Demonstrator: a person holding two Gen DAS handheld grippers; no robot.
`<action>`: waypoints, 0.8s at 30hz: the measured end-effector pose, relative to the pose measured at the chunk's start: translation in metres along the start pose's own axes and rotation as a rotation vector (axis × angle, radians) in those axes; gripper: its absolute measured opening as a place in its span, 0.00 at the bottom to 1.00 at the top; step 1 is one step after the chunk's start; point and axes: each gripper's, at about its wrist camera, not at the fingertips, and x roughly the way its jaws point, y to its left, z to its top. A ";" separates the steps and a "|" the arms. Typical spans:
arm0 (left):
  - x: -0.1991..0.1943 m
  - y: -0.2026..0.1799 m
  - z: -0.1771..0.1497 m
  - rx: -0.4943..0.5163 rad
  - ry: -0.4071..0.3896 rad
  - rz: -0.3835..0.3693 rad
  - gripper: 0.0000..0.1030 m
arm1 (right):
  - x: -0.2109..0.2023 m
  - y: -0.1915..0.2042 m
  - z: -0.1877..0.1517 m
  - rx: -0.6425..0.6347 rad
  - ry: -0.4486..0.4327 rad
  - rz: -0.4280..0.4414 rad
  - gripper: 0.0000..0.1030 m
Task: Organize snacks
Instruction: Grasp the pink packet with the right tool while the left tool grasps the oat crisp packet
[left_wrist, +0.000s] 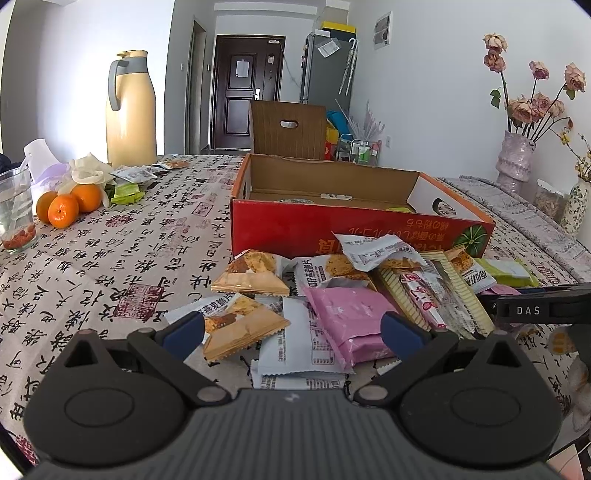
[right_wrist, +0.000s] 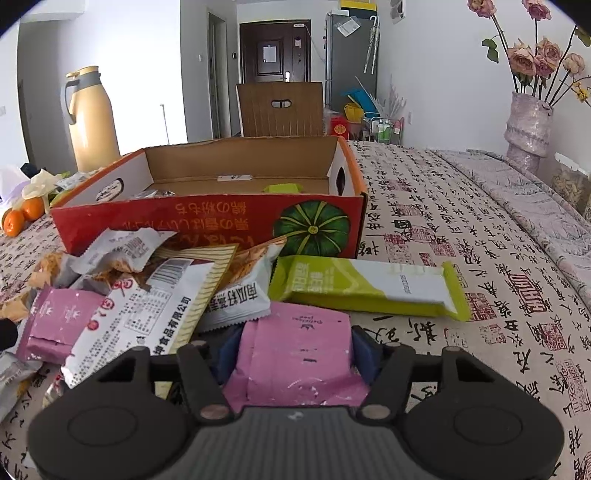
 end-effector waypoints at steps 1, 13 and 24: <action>0.000 0.000 0.000 -0.001 0.000 0.001 1.00 | -0.001 0.000 -0.001 0.002 -0.003 -0.002 0.60; 0.002 0.013 0.007 0.003 0.002 0.038 1.00 | -0.021 -0.009 -0.009 0.048 -0.066 -0.019 0.60; 0.018 0.044 0.022 -0.050 0.046 0.115 1.00 | -0.038 -0.022 -0.015 0.095 -0.111 -0.040 0.59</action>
